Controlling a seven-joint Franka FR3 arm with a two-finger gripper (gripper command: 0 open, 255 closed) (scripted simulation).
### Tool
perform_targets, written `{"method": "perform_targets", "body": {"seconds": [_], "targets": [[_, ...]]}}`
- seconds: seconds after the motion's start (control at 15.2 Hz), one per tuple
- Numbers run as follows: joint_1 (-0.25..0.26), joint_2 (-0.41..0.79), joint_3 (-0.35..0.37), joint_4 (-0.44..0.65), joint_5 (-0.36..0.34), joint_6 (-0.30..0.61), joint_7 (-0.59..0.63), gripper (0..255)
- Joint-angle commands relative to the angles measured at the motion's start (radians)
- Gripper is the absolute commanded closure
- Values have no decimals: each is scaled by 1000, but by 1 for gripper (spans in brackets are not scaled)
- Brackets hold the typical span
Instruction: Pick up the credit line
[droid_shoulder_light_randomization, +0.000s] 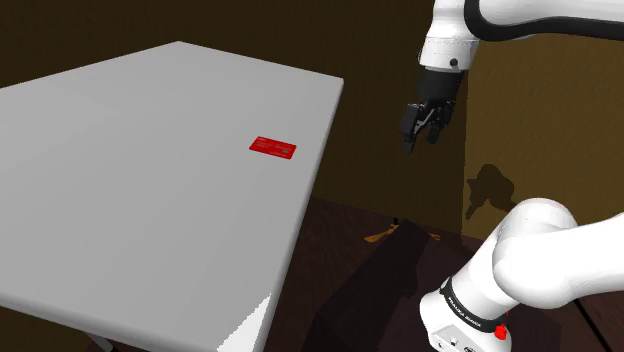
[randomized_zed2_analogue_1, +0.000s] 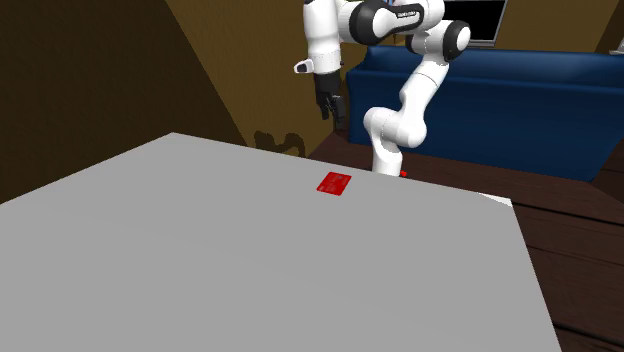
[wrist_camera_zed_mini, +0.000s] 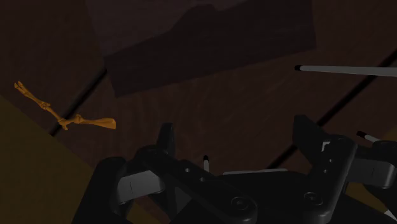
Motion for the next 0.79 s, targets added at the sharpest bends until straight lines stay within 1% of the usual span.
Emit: {"method": "perform_targets", "body": {"seconds": [0.0, 0.73], "targets": [[0, 0, 0, 0, 0, 0, 0, 0], [146, 131, 52, -19, 83, 442, -132, 0]]}}
